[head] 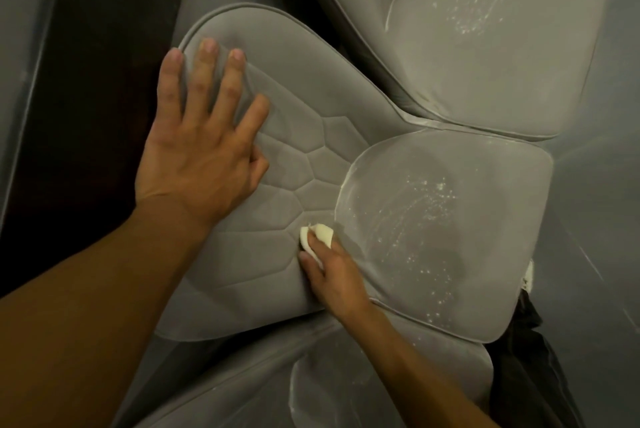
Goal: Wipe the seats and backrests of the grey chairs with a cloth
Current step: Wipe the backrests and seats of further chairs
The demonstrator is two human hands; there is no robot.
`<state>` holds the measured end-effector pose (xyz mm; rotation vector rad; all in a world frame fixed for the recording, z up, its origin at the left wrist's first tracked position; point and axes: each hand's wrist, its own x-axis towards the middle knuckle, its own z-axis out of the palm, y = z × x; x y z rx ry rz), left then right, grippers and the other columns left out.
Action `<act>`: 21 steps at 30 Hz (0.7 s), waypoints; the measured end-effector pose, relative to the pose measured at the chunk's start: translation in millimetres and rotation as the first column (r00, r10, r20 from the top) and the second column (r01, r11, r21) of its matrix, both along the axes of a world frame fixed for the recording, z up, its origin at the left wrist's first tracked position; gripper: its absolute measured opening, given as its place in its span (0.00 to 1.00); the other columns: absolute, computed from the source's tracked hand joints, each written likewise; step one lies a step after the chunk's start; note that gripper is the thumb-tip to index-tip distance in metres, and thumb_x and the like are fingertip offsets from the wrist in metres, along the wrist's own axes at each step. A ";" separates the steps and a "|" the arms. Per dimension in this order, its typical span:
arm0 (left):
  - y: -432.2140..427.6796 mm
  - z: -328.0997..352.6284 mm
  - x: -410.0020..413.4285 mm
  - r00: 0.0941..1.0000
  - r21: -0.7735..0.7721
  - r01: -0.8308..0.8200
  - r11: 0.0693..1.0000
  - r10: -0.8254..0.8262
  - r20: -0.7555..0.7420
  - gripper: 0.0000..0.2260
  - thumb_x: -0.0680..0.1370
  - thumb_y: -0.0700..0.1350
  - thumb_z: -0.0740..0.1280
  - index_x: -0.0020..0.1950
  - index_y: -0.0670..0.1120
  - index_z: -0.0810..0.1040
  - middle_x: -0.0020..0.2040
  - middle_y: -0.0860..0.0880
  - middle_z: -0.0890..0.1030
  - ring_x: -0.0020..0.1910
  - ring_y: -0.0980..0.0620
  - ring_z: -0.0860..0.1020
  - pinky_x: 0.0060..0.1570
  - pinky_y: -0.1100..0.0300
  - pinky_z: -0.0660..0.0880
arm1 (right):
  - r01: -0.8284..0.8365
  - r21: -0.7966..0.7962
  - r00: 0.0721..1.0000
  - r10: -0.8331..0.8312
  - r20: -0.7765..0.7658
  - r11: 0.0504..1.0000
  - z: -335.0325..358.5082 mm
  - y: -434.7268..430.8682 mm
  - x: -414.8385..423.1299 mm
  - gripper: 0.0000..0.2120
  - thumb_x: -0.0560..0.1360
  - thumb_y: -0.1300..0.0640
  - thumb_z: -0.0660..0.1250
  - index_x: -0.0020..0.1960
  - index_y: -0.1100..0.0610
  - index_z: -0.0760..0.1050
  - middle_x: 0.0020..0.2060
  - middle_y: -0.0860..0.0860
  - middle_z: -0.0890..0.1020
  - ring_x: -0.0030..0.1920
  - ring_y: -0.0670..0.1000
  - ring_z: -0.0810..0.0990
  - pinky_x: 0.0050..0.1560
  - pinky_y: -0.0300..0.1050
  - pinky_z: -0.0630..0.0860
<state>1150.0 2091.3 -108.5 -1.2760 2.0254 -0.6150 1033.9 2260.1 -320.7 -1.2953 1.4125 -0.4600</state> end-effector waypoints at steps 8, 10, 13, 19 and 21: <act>0.0 0.6 -0.6 1.000 0.006 0.000 1.000 0.000 0.032 0.32 0.80 0.62 0.39 0.82 0.51 0.45 0.81 0.36 0.38 0.80 0.31 0.41 0.77 0.34 0.46 | 0.284 0.480 0.957 -0.219 -0.188 0.830 -54.5 -20.7 5.4 0.22 0.83 0.43 0.56 0.53 0.60 0.79 0.51 0.59 0.83 0.55 0.61 0.80 0.51 0.43 0.69; 0.0 0.6 -0.8 0.999 0.005 -0.002 1.000 0.001 0.035 0.32 0.81 0.62 0.39 0.82 0.51 0.45 0.81 0.36 0.38 0.80 0.31 0.41 0.77 0.34 0.46 | 0.368 0.478 0.930 -0.307 -0.203 0.798 -56.0 -46.9 15.2 0.24 0.83 0.44 0.54 0.53 0.63 0.78 0.52 0.62 0.82 0.56 0.62 0.80 0.55 0.46 0.71; 0.6 -0.4 -0.6 0.999 -0.002 0.005 1.000 -0.005 0.043 0.32 0.80 0.62 0.39 0.82 0.51 0.44 0.81 0.36 0.38 0.80 0.31 0.40 0.77 0.34 0.46 | 0.527 0.315 0.845 -0.526 -0.095 0.789 -30.3 -93.6 28.6 0.22 0.84 0.48 0.55 0.58 0.65 0.78 0.55 0.62 0.81 0.57 0.61 0.78 0.59 0.46 0.70; 0.7 -0.4 -1.3 0.999 -0.005 -0.004 1.000 0.005 0.053 0.32 0.80 0.62 0.38 0.82 0.50 0.42 0.81 0.36 0.37 0.80 0.31 0.40 0.78 0.34 0.45 | 0.581 -0.124 0.809 -0.554 0.196 0.805 29.4 -113.5 38.7 0.22 0.82 0.48 0.60 0.73 0.54 0.71 0.68 0.57 0.75 0.67 0.51 0.73 0.67 0.40 0.70; -0.2 -0.9 -0.7 0.999 -0.005 -0.008 1.000 0.008 0.046 0.32 0.80 0.63 0.39 0.83 0.51 0.44 0.81 0.36 0.37 0.80 0.31 0.39 0.77 0.34 0.45 | 0.497 -0.209 0.867 -0.478 0.140 0.842 15.8 -97.4 38.4 0.22 0.82 0.50 0.60 0.76 0.50 0.67 0.68 0.55 0.74 0.66 0.50 0.73 0.65 0.35 0.67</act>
